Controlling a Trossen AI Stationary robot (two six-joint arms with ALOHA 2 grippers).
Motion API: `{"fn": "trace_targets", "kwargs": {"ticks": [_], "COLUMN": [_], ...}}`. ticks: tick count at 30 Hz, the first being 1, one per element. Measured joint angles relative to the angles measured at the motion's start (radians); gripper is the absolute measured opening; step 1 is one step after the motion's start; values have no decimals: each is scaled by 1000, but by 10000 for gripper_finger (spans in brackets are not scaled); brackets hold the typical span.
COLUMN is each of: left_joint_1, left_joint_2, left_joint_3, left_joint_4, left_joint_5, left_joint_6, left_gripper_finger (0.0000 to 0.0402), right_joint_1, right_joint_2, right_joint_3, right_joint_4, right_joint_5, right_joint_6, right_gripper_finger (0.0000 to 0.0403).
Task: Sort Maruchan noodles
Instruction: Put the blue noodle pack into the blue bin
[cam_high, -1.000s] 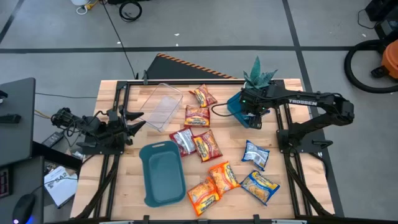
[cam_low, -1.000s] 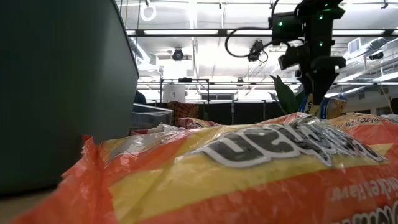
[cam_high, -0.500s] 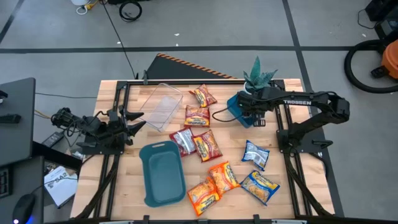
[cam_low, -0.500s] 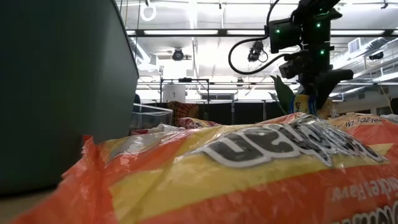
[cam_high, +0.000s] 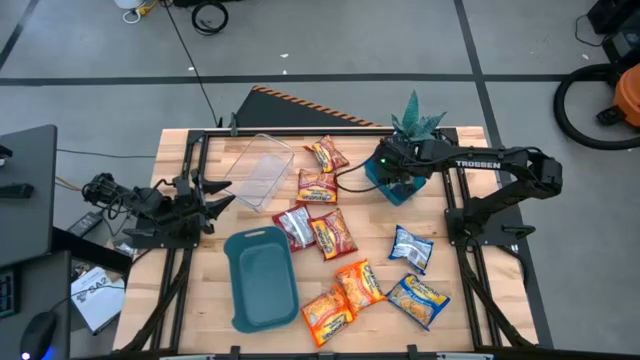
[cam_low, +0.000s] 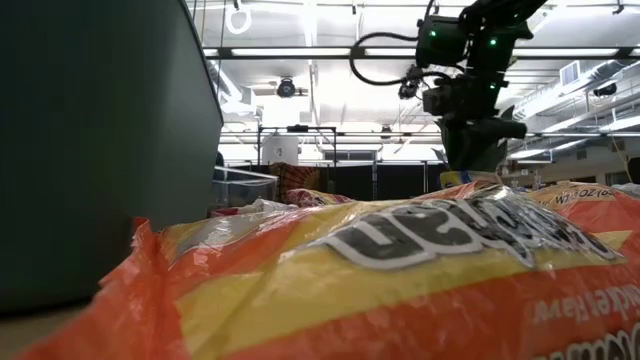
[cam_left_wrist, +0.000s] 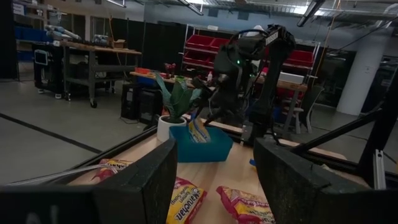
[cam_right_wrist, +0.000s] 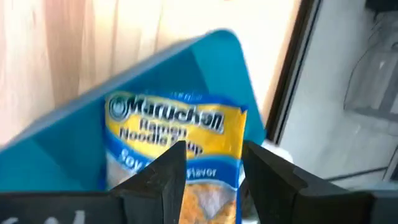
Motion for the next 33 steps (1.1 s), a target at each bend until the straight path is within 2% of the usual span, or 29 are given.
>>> {"fn": "trace_targets", "kwargs": {"ticks": [3,6,11,13,18,26,28,31,33], "left_joint_1": [0,0,-1,-1,-1,-1,-1,-1,-1], "left_joint_2": [0,0,0,0,0,0,0,0,0], "left_joint_3": [0,0,0,0,0,0,0,0,0], "left_joint_4": [-9,-15,-16,-17,-17,-19,-19,-19,-19], "left_joint_5": [0,1,0,0,4,7,7,8,13], "left_joint_6": [2,23,25,25,24,19,18,16,6], "left_gripper_finger": [217,217,217,217,217,217,217,217,217], "right_joint_1": [-4,-4,-13,-27,-60,-63,-63,-63,-62], "right_joint_2": [0,0,0,0,41,159,179,186,180], "right_joint_3": [0,0,0,0,0,0,0,0,0], "right_joint_4": [45,65,39,28,12,32,32,60,90], "right_joint_5": [-41,-29,138,158,88,-8,-75,-232,-267], "right_joint_6": [9,71,219,284,362,293,268,236,233], "right_gripper_finger": [163,162,161,160,159,152,148,141,138]}}
